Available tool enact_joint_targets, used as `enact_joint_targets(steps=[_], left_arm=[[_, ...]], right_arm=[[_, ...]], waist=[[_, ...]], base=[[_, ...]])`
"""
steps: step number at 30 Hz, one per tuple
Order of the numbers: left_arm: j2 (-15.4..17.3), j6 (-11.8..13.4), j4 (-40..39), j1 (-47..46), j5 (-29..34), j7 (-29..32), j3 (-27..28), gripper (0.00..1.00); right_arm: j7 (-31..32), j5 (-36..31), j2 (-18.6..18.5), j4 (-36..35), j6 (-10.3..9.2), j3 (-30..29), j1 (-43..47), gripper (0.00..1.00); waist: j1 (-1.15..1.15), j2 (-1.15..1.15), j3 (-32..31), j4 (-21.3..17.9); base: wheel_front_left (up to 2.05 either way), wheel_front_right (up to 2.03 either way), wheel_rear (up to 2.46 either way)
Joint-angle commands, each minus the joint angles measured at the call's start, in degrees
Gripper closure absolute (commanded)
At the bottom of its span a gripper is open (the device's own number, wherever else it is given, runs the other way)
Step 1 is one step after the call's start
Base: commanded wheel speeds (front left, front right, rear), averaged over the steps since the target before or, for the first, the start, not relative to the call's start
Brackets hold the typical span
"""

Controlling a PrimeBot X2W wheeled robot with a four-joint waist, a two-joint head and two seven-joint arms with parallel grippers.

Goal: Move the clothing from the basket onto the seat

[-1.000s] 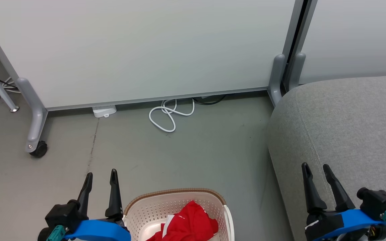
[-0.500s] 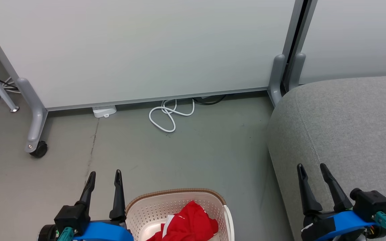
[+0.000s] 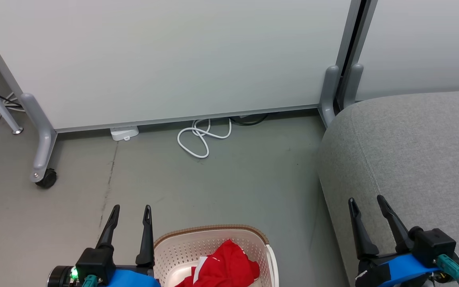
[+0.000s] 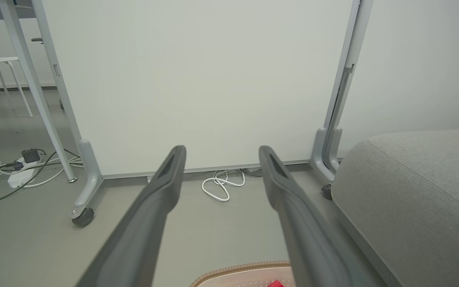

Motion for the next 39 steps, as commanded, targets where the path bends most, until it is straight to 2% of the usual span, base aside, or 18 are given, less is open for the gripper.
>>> enact_joint_targets(steps=[1,14,18,25,33,39], left_arm=[[0.03,-0.19,0.00,0.40,0.72,-0.41,-0.01,0.00],[-0.32,-0.92,0.13,0.38,0.07,-0.38,1.03,0.00],[0.01,-1.29,0.77,-0.03,0.36,-0.38,1.28,0.00],[0.80,-2.42,6.74,-2.68,-0.71,-0.24,1.39,0.00],[2.41,-4.38,22.62,-9.99,-5.33,7.14,3.06,0.00],[3.95,-3.86,32.93,-17.58,-7.94,11.71,5.23,0.00]], right_arm=[[-0.34,-0.56,-0.35,-0.26,0.10,0.06,0.56,0.00],[0.12,-0.15,-0.35,-0.55,0.07,0.06,0.49,0.00],[0.09,0.09,-0.35,-0.96,0.06,0.79,-0.34,0.00],[-0.41,1.01,-0.30,-1.65,0.06,3.28,-2.99,0.00],[-1.95,3.10,-0.27,-1.33,0.06,8.06,-7.38,0.00],[-3.04,5.71,-0.24,-1.51,0.07,11.24,-10.60,0.00]], waist=[[0.00,0.00,-0.02,0.02],[0.00,0.00,0.09,-0.01],[0.00,0.00,1.35,-1.28],[0.00,0.00,6.76,-7.05],[0.00,0.00,15.79,-15.79],[0.00,0.00,23.11,-20.37]], base=[[0.00,0.00,0.00],[0.00,0.00,0.00],[0.00,0.00,0.00],[0.00,0.00,0.00],[0.00,0.00,0.00],[0.00,0.00,0.00]])
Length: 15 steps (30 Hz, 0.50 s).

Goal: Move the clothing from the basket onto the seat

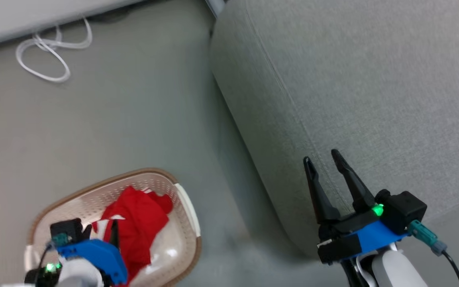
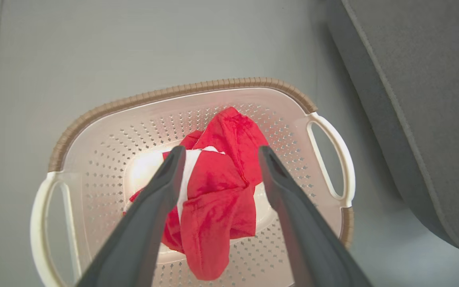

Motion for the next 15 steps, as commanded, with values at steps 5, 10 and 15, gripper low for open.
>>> enact_joint_targets(steps=[5,10,15], left_arm=[[2.47,0.89,6.35,-6.45,-2.36,3.86,2.22,0.00],[4.22,3.26,10.47,-11.36,-2.83,6.28,3.14,0.00],[6.15,4.41,13.08,-15.53,-3.31,7.62,3.65,0.00]], right_arm=[[-0.60,2.39,-0.10,-0.72,0.01,3.86,-3.58,0.00],[-0.61,3.77,-0.08,-2.69,0.01,4.28,-5.22,0.00],[-0.60,5.59,-0.07,-4.16,0.01,4.67,-6.51,0.00]], waist=[[-0.02,0.00,6.96,-3.44],[-0.02,0.00,12.15,-5.40],[-0.02,0.00,16.68,-6.59]], base=[[0.00,0.00,0.00],[0.00,0.00,0.00],[0.00,0.00,0.00]])
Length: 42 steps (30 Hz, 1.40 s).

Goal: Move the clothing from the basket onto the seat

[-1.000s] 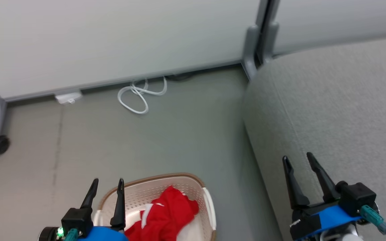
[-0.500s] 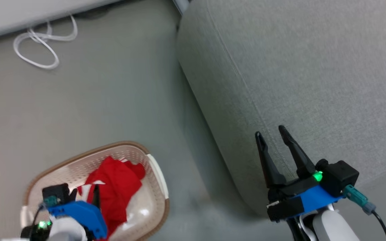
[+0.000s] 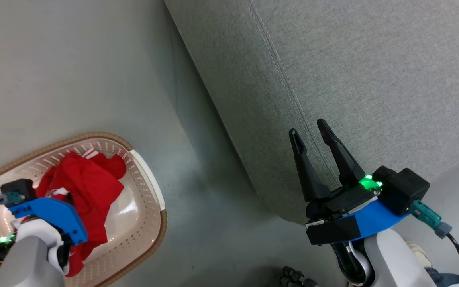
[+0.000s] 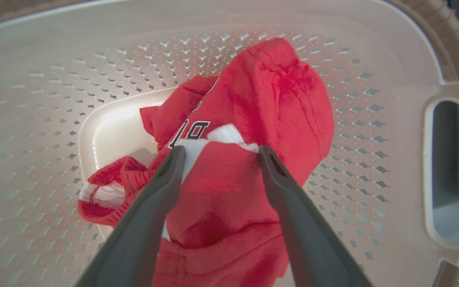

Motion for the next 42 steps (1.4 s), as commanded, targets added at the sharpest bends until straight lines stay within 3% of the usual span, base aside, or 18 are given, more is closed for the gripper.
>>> enact_joint_targets(steps=[1,6,12,13,14,30,37,42], left_arm=[[0.80,0.68,0.90,-1.60,-0.39,0.81,0.27,0.00],[2.13,2.97,4.17,-4.25,0.85,4.54,-0.77,0.00],[2.10,2.74,6.45,-6.52,-0.18,7.68,-0.84,0.02],[2.06,2.48,6.73,-6.87,-0.22,8.17,-1.05,0.62],[1.96,2.14,7.00,-7.17,-0.43,8.59,-1.15,1.00],[1.38,-0.80,9.73,-8.61,-0.37,5.74,-3.40,1.00],[-1.41,-3.72,11.24,-5.95,1.26,3.70,-6.71,1.00],[-4.83,-5.82,11.64,-3.82,1.88,0.64,-9.48,1.00]], right_arm=[[-0.20,0.87,-0.06,-0.54,0.01,0.21,-1.08,0.00],[-0.21,2.15,-0.05,-1.16,0.01,0.98,-1.64,0.00],[-0.21,3.77,-0.05,-1.92,0.01,1.57,-2.49,0.00],[-0.22,3.96,-0.05,-1.91,0.01,1.57,-2.47,0.00],[-0.22,4.07,-0.05,-1.94,0.01,1.49,-2.60,0.00],[-0.22,3.90,-0.06,-0.53,0.01,1.53,-4.03,0.00],[-0.22,1.26,-0.02,1.83,0.01,1.24,-3.10,0.00],[-0.21,-1.30,-0.09,4.55,0.01,0.47,-0.87,0.00]], waist=[[-0.01,0.00,1.52,0.26],[-0.01,0.00,3.97,0.03],[-0.01,0.00,6.20,0.07],[-0.01,0.00,6.50,0.12],[-0.01,0.00,6.72,0.21],[-0.01,0.00,4.17,1.85],[-0.01,0.00,-4.07,5.82],[-0.01,0.00,-13.23,10.73]], base=[[0.00,0.00,0.00],[0.00,0.00,0.00],[0.00,0.00,0.00],[0.00,0.00,0.00],[0.00,0.00,0.00],[0.00,0.00,0.00],[0.00,0.00,0.00],[0.00,0.00,0.00]])
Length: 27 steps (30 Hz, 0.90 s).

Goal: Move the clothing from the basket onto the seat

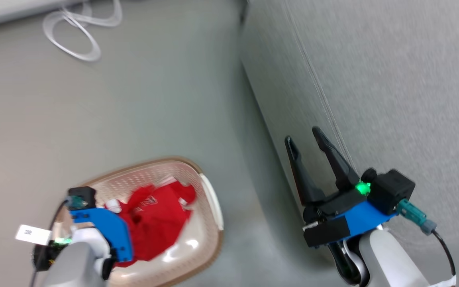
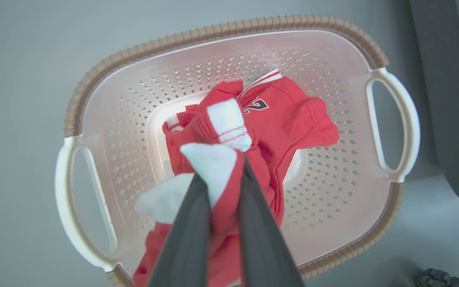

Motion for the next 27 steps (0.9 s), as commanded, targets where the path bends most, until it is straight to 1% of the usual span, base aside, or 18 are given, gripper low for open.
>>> enact_joint_targets(steps=[1,3,6,9,11,15,17,18,22,27], left_arm=[[-0.61,-0.36,-0.14,0.58,0.04,-0.85,-0.44,1.00],[-1.84,-0.80,-0.50,0.96,-0.05,-2.19,-1.55,1.00],[-3.69,-1.19,-1.78,-1.47,-0.61,-2.95,-3.27,1.00],[-5.20,-1.28,-4.46,-2.41,-2.26,-4.03,-5.82,1.00],[-5.51,-1.25,-7.29,-3.39,-3.82,-4.35,-8.17,1.00],[-5.80,-1.27,-17.41,-3.22,-11.54,-3.46,-16.03,1.00],[-5.66,-1.24,-21.78,-4.30,-13.99,-3.68,-19.24,1.00],[-5.66,-0.95,-23.75,-4.69,-15.17,-3.71,-20.68,1.00],[-5.77,1.62,-31.04,-6.89,-19.28,-3.91,-26.72,1.00],[-5.72,5.26,-36.56,-9.96,-22.43,-4.75,-32.93,1.00]], right_arm=[[-0.20,-0.64,-0.10,0.48,0.02,-0.33,1.04,0.00],[-0.20,-1.81,-0.12,1.52,0.02,-1.00,2.06,0.00],[-0.20,-3.33,-0.14,2.99,0.02,-2.40,3.82,0.00],[-0.09,-4.83,-0.11,4.44,0.02,-3.61,5.65,0.00],[0.35,-5.51,-0.11,4.90,0.02,-4.41,6.59,0.00],[1.82,-5.96,-0.14,4.88,0.02,-5.83,8.57,0.00],[2.35,-6.01,-0.12,4.44,0.02,-6.27,9.13,0.00],[2.78,-6.13,-0.12,4.24,0.02,-6.34,9.43,0.00],[4.45,-6.65,-0.14,3.17,0.02,-5.48,9.99,0.00],[6.08,-7.08,-0.13,1.97,0.02,-4.41,10.09,0.00]], waist=[[0.02,-0.01,-2.27,0.13],[0.02,-0.01,-5.46,2.32],[0.02,-0.01,-9.68,5.92],[0.02,-0.01,-13.25,9.44],[0.02,-0.01,-15.37,11.57],[0.02,-0.01,-18.46,14.85],[0.02,-0.01,-19.50,16.33],[0.02,-0.01,-19.97,16.96],[0.02,-0.01,-21.30,18.72],[0.02,-0.01,-22.35,19.47]], base=[[0.00,0.00,0.00],[0.00,0.00,0.00],[0.00,0.00,0.00],[0.00,0.00,0.00],[0.00,0.00,0.00],[0.00,0.00,0.00],[0.00,0.00,0.00],[0.00,0.00,0.00],[0.00,0.00,0.00],[0.00,0.00,0.00]])
